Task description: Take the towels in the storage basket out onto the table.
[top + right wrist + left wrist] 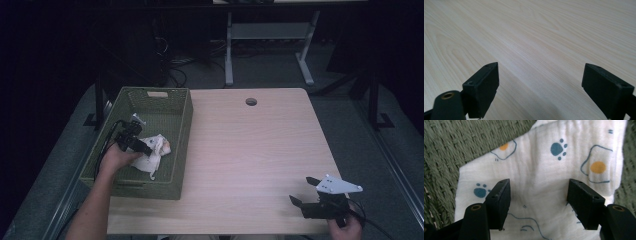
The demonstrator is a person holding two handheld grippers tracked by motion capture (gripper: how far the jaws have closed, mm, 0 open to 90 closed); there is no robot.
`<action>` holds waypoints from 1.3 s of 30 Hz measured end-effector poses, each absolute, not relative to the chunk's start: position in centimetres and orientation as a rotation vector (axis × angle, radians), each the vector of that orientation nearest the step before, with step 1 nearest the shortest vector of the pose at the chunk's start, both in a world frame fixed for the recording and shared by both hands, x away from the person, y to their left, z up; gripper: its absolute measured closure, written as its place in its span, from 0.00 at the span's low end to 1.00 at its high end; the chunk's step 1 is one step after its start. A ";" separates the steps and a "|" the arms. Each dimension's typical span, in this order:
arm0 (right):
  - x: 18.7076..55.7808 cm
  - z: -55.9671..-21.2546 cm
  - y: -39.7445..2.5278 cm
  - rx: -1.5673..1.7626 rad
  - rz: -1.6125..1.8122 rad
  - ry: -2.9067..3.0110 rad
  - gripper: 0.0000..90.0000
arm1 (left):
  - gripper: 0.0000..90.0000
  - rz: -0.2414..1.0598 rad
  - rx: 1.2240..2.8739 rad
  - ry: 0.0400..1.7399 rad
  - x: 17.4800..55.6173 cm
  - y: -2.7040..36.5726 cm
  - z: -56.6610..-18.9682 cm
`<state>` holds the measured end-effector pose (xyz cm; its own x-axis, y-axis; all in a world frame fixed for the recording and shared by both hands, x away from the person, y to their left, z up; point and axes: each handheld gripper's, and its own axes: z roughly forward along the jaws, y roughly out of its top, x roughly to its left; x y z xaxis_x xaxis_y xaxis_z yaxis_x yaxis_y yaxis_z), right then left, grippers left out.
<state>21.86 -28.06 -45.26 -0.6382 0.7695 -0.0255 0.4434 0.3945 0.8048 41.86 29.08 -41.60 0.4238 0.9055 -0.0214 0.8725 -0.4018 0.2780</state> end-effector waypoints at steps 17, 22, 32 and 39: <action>21.8 -45.2 -28.1 1.046 1.126 2.258 0.16 | 0.55 0.197 2.516 1.545 42.0 28.2 -42.5; 21.8 -45.2 -28.0 1.048 1.122 2.257 0.16 | 0.63 0.165 2.484 1.559 42.2 28.5 -42.4; 21.8 -45.2 -28.1 1.049 1.122 2.254 0.16 | 0.81 0.178 2.497 1.540 42.2 28.3 -42.4; 21.8 -45.2 -28.1 1.049 1.123 2.252 0.16 | 0.89 0.178 2.498 1.550 42.3 28.2 -42.3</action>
